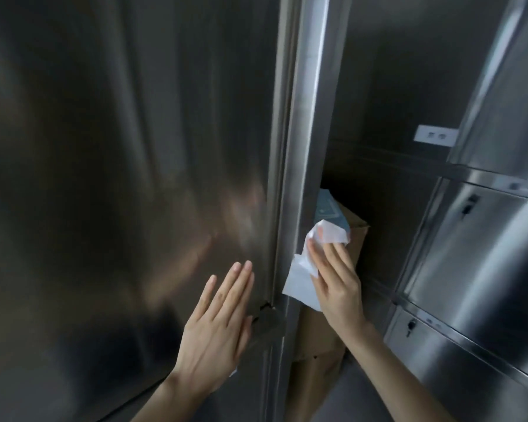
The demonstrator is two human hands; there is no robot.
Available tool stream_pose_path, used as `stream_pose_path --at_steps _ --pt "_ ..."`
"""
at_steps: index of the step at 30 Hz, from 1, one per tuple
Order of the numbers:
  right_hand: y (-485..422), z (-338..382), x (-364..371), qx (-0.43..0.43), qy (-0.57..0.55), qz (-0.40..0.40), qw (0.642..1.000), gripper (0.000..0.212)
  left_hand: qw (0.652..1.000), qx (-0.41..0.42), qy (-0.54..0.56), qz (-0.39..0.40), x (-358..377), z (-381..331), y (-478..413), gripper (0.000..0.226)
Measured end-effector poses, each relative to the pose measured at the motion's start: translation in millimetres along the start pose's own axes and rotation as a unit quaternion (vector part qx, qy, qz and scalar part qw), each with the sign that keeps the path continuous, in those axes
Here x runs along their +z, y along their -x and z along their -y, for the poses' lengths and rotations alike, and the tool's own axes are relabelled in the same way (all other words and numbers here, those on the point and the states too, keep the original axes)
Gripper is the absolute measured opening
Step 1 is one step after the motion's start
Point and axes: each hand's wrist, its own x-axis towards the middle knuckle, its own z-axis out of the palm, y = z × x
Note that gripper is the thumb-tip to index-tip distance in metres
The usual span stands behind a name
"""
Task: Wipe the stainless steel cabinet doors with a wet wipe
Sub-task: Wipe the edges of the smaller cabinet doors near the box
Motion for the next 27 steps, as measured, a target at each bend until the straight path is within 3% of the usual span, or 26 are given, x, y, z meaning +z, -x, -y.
stream_pose_path --at_steps 3,5,9,13,17,27 --pt "8 -5 -36 0.15 -0.084 -0.024 0.985 0.034 0.998 0.019 0.061 -0.014 -5 -16 -19 0.055" --pt "19 -11 -63 0.189 -0.064 0.012 0.98 0.031 0.994 0.044 0.099 -0.025 -5 -30 -32 0.055" --pt "43 -28 -122 0.082 0.112 0.109 0.984 0.031 0.985 0.102 0.138 -0.028 5 -67 -53 0.054" --pt "58 -49 -168 0.071 0.234 0.148 0.958 0.026 0.973 0.152 0.171 -0.009 24 -108 -72 0.053" --pt "61 -70 -210 0.134 0.234 0.127 0.955 0.022 0.958 0.195 0.209 -0.012 38 -151 -95 0.054" --pt "71 -140 -312 0.124 0.331 0.146 0.924 0.002 0.898 0.309 0.299 -0.093 59 -282 -155 0.038"
